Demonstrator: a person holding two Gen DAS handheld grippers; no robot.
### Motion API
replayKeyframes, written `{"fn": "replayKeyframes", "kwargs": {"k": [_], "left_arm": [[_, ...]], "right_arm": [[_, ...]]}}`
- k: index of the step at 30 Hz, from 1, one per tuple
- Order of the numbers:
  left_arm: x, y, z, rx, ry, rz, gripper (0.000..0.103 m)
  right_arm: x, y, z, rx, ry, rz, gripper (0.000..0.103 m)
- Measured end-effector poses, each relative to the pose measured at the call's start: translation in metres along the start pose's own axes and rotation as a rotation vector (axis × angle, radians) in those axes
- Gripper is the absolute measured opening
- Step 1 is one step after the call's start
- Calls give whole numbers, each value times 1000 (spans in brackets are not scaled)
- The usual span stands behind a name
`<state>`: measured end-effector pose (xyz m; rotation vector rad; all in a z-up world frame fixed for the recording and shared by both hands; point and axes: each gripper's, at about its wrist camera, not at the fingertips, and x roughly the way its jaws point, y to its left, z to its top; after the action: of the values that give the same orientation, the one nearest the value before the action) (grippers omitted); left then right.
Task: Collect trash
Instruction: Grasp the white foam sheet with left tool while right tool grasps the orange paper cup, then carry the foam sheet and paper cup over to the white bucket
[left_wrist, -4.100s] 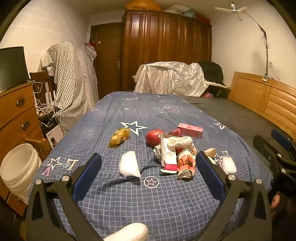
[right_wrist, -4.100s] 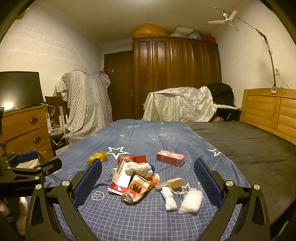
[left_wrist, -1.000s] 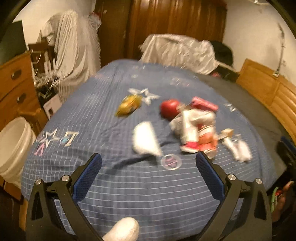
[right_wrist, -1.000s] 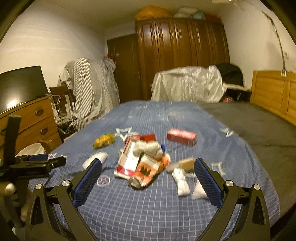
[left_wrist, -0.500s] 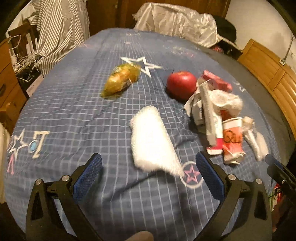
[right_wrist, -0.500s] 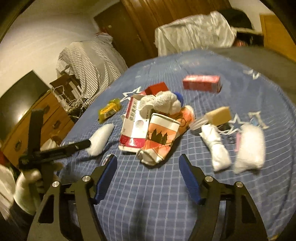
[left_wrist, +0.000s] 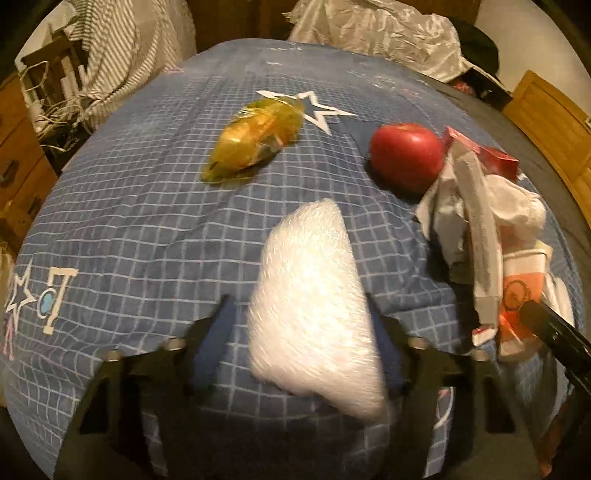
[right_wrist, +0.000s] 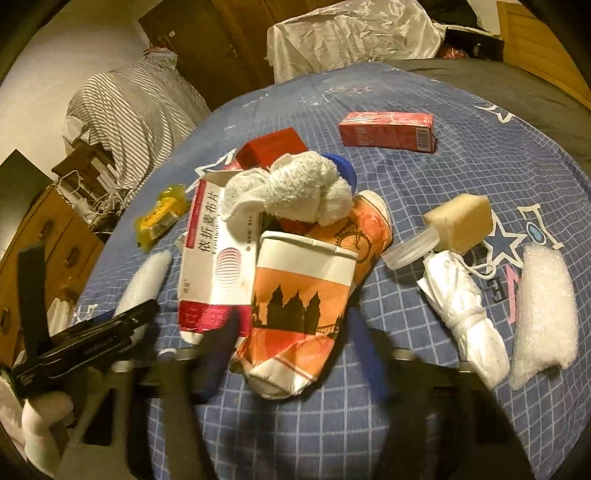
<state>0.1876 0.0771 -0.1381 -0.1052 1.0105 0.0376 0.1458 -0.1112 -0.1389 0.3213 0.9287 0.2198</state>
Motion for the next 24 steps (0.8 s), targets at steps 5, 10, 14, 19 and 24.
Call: {"fn": "replayKeyframes", "kwargs": {"k": [5,10,14,19,24], "left_arm": [[-12,4,-8,-7,-38,-21,48],[-36,3,-25,-14,-105,-28,48],[-74,-4,-37,-10,-208,-27,48],[-130,-23,-50,15,-368,-33,48],[-178,-44,-56,41,-507,-66,48]], "right_arm": [[-7,-4,-6,-26,-44,5,49],[-39,0,-21,-48,-113,5,48],[-76,10,-28,-131,-212,-21,48],[-126,28,-31,-244,-377,-73,48],[-174,38,-36,-304,-526,-120,49]]}}
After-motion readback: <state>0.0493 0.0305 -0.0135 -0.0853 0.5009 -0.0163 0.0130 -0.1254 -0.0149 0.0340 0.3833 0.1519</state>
